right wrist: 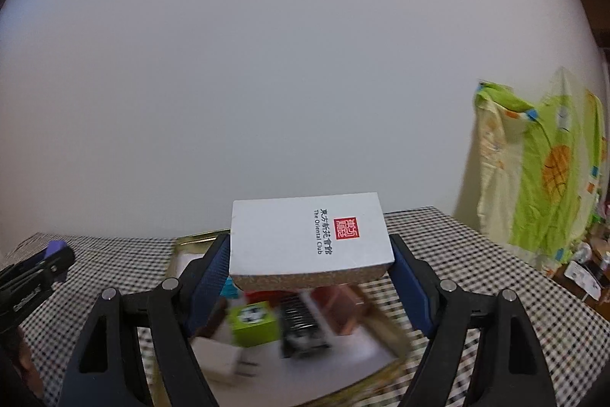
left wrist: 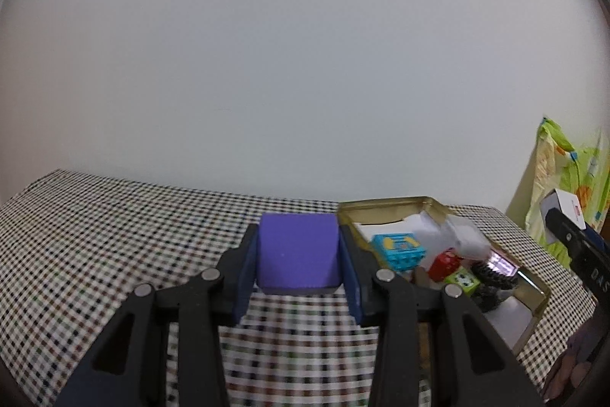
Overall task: Organize rigid objects
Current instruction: 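Carry the purple cube and white card box over the tin tray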
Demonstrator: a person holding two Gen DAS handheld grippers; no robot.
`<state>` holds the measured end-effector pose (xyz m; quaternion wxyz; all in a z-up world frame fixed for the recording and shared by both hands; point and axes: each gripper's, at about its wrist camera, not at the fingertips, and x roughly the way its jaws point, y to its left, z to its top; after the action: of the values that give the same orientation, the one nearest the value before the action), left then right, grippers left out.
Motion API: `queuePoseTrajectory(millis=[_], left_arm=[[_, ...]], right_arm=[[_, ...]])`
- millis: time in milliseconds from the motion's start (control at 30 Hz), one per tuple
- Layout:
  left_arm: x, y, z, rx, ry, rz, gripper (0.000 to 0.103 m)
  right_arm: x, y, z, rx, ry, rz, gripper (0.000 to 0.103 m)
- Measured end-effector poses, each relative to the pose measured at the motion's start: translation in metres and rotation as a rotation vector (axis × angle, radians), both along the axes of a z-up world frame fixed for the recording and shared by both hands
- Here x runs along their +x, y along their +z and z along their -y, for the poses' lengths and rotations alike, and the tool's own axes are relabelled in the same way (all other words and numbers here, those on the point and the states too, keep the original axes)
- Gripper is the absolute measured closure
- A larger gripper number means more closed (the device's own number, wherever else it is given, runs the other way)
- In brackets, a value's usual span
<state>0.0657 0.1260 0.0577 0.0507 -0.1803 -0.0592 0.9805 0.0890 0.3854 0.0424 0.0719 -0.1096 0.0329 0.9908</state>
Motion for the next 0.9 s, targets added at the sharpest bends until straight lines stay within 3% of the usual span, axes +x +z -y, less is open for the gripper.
queuePoseTrajectory(millis=[200, 433, 700, 900], left_arm=[[-0.006, -0.003, -0.04, -0.039, -0.067, 0.023, 0.064], [-0.019, -0.006, -0.078, -0.053, -0.12, 0.055, 0.064], [-0.031, -0.009, -0.111, -0.081, -0.152, 0.106, 0.064], [-0.032, -0.01, -0.113, -0.116, -0.149, 0.099, 0.064]], right_arm=[[0.013, 0.012, -0.024, 0.003, -0.048, 0.015, 0.022], [0.009, 0.016, -0.045, 0.094, -0.068, 0.024, 0.022], [-0.012, 0.002, -0.051, 0.079, -0.018, 0.117, 0.021], [-0.01, -0.003, -0.039, 0.101, 0.019, 0.125, 0.021]])
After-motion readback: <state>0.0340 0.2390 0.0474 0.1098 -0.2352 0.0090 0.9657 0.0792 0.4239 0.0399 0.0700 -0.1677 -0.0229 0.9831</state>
